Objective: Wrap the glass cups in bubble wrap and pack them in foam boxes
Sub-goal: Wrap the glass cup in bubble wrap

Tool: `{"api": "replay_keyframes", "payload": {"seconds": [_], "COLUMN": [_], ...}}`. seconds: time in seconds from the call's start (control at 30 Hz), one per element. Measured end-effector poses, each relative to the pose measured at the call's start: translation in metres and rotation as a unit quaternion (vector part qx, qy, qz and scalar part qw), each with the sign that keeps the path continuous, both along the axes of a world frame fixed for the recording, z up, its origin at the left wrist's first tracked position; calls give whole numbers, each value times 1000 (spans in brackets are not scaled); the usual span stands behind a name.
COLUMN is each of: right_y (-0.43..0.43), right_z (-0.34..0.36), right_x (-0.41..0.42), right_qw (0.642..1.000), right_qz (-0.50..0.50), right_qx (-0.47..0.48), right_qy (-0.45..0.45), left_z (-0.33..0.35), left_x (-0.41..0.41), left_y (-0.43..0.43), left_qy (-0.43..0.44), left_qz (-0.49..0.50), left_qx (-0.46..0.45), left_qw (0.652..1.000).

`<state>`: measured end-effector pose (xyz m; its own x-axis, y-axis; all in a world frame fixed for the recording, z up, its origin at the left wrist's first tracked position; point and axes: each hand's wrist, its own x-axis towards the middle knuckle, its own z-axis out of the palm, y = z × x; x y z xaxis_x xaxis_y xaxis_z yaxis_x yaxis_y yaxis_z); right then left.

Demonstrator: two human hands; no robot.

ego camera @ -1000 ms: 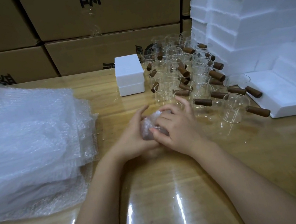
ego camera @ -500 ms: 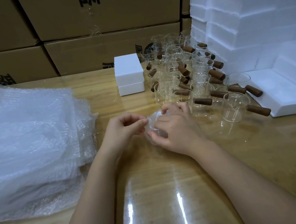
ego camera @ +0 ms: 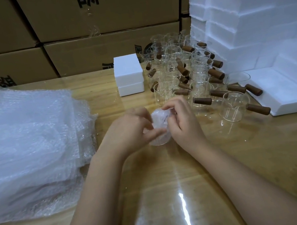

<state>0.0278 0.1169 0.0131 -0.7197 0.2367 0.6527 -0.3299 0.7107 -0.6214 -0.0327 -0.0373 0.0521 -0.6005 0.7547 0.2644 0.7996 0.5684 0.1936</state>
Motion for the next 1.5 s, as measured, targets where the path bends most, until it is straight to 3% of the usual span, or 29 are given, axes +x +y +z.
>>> {"api": "replay_keyframes", "payload": {"seconds": [0.1,0.2,0.5,0.7,0.83,1.0,1.1,1.2,1.33,1.5], "right_y": [2,2,7,10,9,2,-3,-4,-4,-4], "right_z": [-6,-9,1,6,10,12,16,19,22,37], "right_x": [-2,-4,-2,4,10,14,13,9,2,6], "right_qw": [996,989,996,975,958,945,934,911,892,882], "right_qz": [-75,-125,-51,-26,-2,-12,-19,-31,-17,23], "right_qx": [52,58,75,218,287,306,320,362,388,363], "right_qy": [-6,-58,12,41,-24,-117,-160,-195,-230,-299], "left_z": [-12,-16,-19,-25,-27,-19,-15,-22,-39,-51], "left_x": [1,0,6,5,6,2,-4,-6,2,1], "left_y": [8,9,19,20,17,8,-6,-10,4,12], "left_qy": [16,21,26,15,-27,-136,-196,-180,-277,-241], "left_qz": [21,24,65,66,61,16,-5,30,83,122], "left_qx": [-107,-93,-102,-56,-5,29,114,87,122,128], "left_qw": [994,995,992,996,998,990,974,979,949,954]}}
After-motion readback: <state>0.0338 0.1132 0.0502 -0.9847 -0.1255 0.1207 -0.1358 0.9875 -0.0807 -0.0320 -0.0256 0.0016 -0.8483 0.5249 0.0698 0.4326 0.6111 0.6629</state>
